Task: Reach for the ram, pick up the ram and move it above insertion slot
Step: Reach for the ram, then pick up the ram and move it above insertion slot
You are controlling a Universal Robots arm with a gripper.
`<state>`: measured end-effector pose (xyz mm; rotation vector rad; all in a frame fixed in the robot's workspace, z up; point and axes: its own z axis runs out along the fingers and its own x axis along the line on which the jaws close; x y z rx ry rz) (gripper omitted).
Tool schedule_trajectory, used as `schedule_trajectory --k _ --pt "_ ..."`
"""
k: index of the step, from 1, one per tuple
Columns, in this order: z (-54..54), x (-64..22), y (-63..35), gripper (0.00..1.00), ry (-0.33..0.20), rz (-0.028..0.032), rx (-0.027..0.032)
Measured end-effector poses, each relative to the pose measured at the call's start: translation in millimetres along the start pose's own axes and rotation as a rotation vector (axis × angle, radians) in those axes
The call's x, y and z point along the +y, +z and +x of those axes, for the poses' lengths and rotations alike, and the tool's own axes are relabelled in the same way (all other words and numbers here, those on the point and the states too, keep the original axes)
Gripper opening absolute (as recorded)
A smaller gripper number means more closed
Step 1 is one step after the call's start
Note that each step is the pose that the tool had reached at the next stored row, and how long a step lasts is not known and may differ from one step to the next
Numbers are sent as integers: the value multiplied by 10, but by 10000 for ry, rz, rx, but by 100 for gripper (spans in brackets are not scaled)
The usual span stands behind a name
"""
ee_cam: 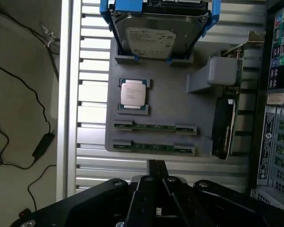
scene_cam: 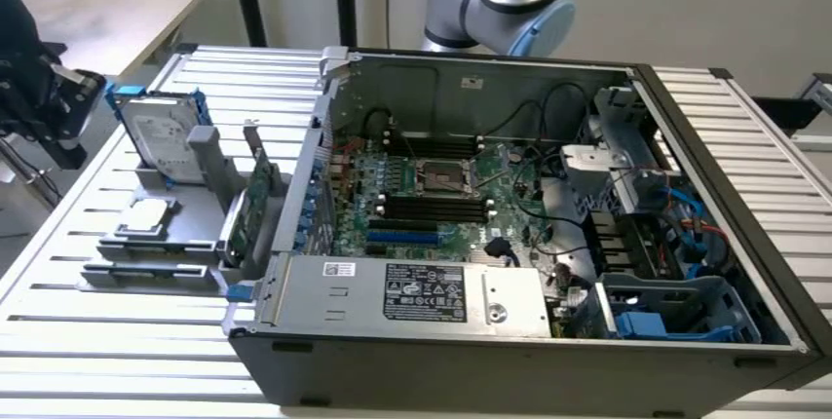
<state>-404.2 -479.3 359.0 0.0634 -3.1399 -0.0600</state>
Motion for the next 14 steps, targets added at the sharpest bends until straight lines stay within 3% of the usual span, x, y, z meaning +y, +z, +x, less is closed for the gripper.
schedule_trajectory --k 4,9,14 --pt "-74 -27 2 11 -97 1 5" --pt "-77 -27 5 11 -157 -1 5" --pt "-77 -27 9 11 -1044 0 40"
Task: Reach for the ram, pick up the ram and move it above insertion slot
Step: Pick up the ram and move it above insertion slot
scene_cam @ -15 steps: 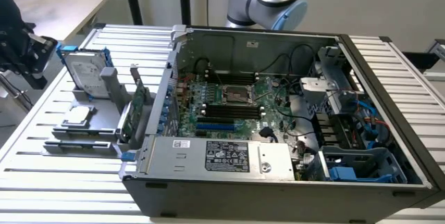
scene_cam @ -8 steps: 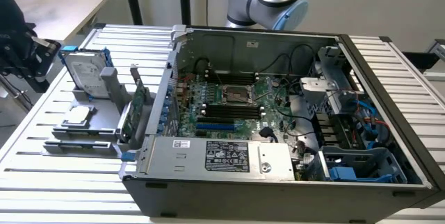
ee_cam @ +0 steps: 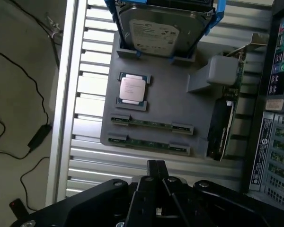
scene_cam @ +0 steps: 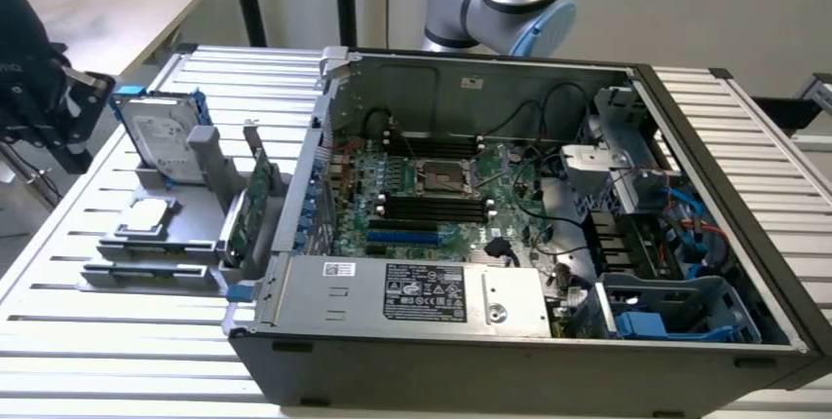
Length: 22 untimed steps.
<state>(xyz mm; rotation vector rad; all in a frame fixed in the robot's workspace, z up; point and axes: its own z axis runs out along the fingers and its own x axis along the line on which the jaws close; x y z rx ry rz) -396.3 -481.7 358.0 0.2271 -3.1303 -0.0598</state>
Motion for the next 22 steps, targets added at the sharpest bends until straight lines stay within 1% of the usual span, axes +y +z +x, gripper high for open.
schedule_trajectory --k 22 --pt "0 -1 33 11 -4003 -1 152"
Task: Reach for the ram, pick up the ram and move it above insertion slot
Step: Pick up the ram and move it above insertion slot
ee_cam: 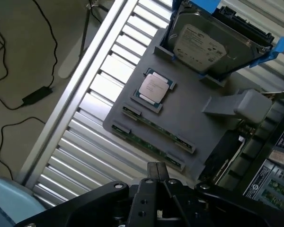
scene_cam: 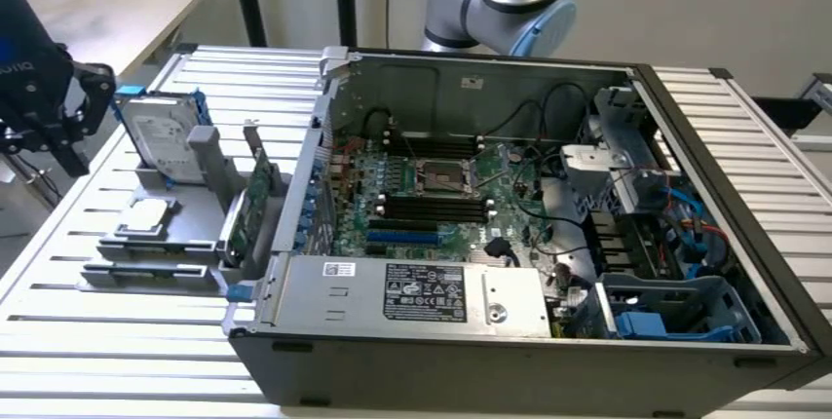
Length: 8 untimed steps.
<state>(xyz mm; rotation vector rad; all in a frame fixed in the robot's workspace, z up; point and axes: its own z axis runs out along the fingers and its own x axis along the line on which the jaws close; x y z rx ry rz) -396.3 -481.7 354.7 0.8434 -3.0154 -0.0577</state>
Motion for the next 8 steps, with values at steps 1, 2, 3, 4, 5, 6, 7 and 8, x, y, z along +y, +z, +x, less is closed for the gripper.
schedule_trajectory --k 1,2,3,4,5,6,7,8 --pt "0 0 1 11 -179 0 8" --pt "0 0 3 11 -359 0 14" --pt "0 0 5 11 -539 0 22" --pt "0 0 6 11 -718 0 30" --pt "0 0 9 11 -904 0 36" --pt "0 0 11 11 -1083 0 43" --pt "0 -1 14 11 -1263 0 49" --pt "0 -1 16 11 -1459 -1 57"
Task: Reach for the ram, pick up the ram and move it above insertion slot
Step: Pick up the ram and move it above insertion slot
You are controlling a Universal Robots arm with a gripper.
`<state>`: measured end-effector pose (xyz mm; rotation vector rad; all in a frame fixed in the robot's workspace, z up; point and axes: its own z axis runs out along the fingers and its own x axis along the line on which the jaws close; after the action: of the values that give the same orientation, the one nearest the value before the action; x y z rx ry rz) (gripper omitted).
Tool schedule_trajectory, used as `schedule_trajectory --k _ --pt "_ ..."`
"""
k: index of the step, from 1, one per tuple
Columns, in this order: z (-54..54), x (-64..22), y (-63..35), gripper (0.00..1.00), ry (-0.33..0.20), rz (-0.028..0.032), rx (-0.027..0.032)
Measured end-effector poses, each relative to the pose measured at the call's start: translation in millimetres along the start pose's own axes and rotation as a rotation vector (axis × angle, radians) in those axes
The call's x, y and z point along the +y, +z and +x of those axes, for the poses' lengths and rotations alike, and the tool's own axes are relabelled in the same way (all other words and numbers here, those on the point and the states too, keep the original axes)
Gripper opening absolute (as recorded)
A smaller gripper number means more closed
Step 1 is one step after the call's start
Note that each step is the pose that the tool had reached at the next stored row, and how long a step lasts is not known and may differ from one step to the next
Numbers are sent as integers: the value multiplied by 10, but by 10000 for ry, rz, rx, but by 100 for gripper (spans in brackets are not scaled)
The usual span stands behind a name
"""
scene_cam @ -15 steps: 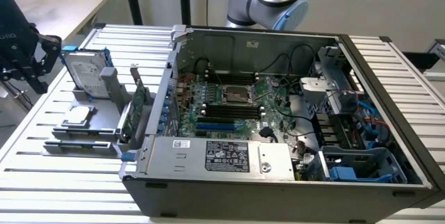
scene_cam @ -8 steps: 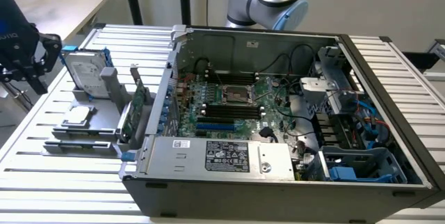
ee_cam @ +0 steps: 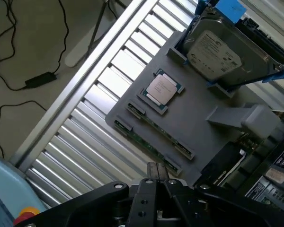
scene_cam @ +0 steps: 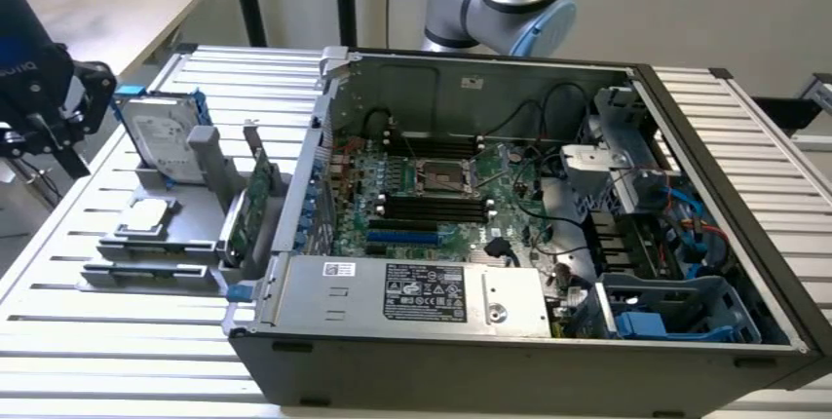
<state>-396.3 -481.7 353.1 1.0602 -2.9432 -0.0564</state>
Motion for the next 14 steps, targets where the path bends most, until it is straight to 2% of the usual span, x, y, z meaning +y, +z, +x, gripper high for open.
schedule_trajectory --k 14 --pt "0 -2 46 11 -2533 -1 95"
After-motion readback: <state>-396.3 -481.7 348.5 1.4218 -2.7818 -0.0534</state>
